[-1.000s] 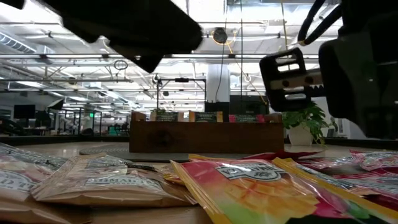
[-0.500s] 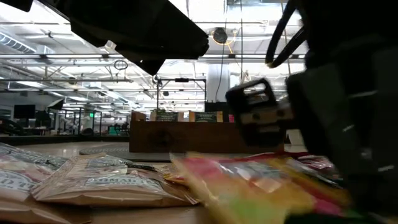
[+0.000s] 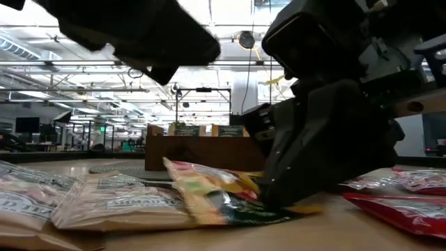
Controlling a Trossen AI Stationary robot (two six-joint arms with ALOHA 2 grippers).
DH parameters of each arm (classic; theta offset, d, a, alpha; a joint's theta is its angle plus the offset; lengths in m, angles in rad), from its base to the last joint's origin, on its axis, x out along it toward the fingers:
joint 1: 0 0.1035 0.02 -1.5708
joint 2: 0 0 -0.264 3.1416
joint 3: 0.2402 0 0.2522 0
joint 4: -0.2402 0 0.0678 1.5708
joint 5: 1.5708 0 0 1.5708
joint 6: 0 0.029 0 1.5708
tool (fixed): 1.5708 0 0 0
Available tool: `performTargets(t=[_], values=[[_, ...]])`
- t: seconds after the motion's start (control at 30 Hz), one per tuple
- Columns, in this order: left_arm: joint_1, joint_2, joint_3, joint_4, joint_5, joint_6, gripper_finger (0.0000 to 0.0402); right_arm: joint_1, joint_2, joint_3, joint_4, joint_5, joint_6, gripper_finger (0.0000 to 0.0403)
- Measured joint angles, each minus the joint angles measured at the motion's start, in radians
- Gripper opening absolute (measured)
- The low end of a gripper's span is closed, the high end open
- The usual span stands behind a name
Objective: Pick & Place Tea
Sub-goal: Put the mango tea sachet into the middle compartment of the wooden organizer
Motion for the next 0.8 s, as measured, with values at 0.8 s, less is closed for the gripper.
performTargets(t=[0.8], values=[[0.042, 0.042, 0.002, -0.115, -0.250, -0.047, 0.0026, 0.106, -0.146, -0.016, -0.170, 0.103, -0.048, 0.0000]])
